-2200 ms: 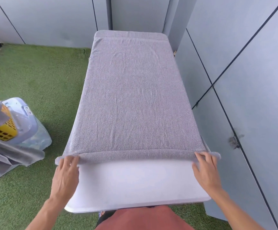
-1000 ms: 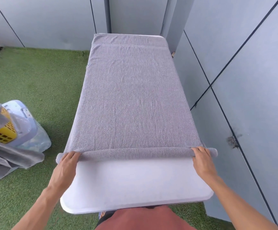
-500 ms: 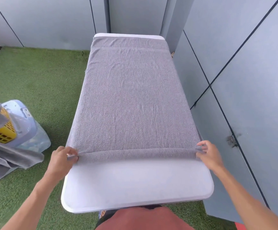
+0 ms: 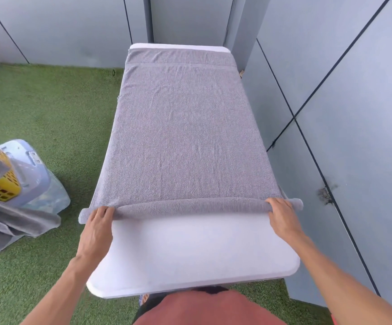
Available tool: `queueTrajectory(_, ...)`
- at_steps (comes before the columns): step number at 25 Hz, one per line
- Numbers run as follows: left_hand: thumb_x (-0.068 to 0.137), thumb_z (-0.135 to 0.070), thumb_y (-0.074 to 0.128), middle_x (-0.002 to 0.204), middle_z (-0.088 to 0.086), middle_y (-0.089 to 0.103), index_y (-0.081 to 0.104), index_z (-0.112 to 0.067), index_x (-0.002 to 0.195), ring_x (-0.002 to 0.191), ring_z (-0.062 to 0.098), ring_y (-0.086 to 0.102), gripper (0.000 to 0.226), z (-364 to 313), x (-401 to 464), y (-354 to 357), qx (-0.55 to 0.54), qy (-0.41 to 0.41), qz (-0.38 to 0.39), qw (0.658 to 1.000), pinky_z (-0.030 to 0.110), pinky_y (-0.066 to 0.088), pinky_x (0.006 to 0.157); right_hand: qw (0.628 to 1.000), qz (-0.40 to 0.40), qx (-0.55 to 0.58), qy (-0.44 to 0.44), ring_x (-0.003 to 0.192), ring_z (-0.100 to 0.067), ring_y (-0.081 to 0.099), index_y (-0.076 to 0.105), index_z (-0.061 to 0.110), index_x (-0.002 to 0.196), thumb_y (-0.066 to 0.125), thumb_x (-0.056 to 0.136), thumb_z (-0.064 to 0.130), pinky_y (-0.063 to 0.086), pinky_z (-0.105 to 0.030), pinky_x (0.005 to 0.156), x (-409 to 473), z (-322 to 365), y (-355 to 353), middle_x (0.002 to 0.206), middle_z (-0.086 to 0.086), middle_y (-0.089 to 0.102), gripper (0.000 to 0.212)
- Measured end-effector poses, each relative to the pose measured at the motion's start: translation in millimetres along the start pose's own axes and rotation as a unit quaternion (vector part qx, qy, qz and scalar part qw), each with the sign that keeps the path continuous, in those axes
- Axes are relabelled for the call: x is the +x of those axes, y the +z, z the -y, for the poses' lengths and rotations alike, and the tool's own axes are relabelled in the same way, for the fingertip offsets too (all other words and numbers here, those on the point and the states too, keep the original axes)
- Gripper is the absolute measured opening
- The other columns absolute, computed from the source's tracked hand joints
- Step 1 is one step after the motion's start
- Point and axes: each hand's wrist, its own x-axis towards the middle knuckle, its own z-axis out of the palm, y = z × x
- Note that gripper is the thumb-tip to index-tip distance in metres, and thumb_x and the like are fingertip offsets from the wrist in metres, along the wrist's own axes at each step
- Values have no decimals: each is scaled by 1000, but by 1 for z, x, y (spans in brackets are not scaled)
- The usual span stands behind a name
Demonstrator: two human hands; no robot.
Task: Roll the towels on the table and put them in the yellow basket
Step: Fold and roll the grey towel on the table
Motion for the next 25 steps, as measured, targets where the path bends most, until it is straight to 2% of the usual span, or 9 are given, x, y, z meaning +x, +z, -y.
queueTrajectory(4, 85, 11, 46, 110, 10, 61, 61, -5, 120, 107, 33, 54, 41, 13, -8, -8, -47, -12, 61, 997, 44, 46, 85, 996, 85, -18, -14, 111, -27, 54, 62, 9, 114, 48, 90, 3, 37, -32, 90, -14, -12, -12, 115, -8, 63, 28)
queueTrajectory(7, 85, 6, 52, 111, 11, 65, 63, -6, 119, 104, 32, 59, 38, 18, 7, -15, -110, -57, 111, 986, 38, 45, 88, 980, 156, 95, 82, 106, -18, 60, 64, 31, 101, 57, 87, 11, 41, -28, 91, -4, -15, -23, 110, 3, 66, 26)
queueTrajectory(9, 83, 4, 59, 106, 11, 64, 63, -9, 114, 99, 34, 58, 34, 14, 20, -22, -159, -91, 71, 981, 41, 45, 86, 973, 47, 197, 108, 110, -22, 58, 61, 33, 87, 64, 83, 9, 38, -28, 91, 2, -10, -24, 105, 3, 64, 25)
queueTrajectory(10, 82, 2, 63, 104, 10, 62, 65, -11, 107, 97, 35, 55, 28, 12, 21, -24, -135, -82, 21, 987, 44, 43, 83, 976, -23, 185, 114, 110, -26, 55, 63, 29, 83, 67, 82, 8, 34, -29, 90, -1, -4, -20, 105, 0, 62, 22)
queueTrajectory(13, 87, -11, 58, 96, 7, 58, 66, -12, 94, 84, 31, 48, 10, 3, -3, -16, 13, -3, -87, 996, 43, 41, 70, 985, -166, -3, 51, 105, -29, 48, 71, 23, 88, 68, 83, 18, 35, -42, 90, -30, 9, 0, 106, -3, 59, 8)
queueTrajectory(16, 81, -8, 64, 116, 12, 55, 56, -3, 120, 103, 33, 50, 40, 1, -31, 3, 40, 58, -74, 995, 46, 48, 82, 993, -103, -48, -26, 117, -33, 42, 64, 8, 116, 73, 79, 22, 41, -49, 99, -48, -2, 23, 123, -9, 53, 41)
queueTrajectory(18, 75, 1, 70, 124, 15, 52, 50, 1, 128, 116, 36, 48, 57, 5, -22, 8, 43, 61, -44, 996, 47, 47, 94, 996, -79, -20, -28, 124, -34, 35, 60, 1, 120, 74, 77, 11, 37, -49, 106, -36, -3, 26, 132, -13, 44, 46)
queueTrajectory(21, 76, 13, 60, 107, 9, 55, 56, -5, 110, 102, 34, 51, 39, 2, 6, 3, -5, 26, -5, 1000, 47, 50, 83, 997, -74, 20, 10, 122, -33, 33, 64, -2, 109, 66, 78, -5, 36, -48, 107, -15, 6, 18, 133, -16, 44, 31)
queueTrajectory(25, 83, 11, 48, 89, 5, 54, 53, -15, 85, 88, 30, 52, 27, 9, 7, -8, -8, 17, 47, 999, 42, 45, 69, 999, 0, -36, -30, 112, -31, 42, 62, 0, 106, 58, 87, 2, 37, -42, 102, -18, -2, 5, 113, -10, 54, 20)
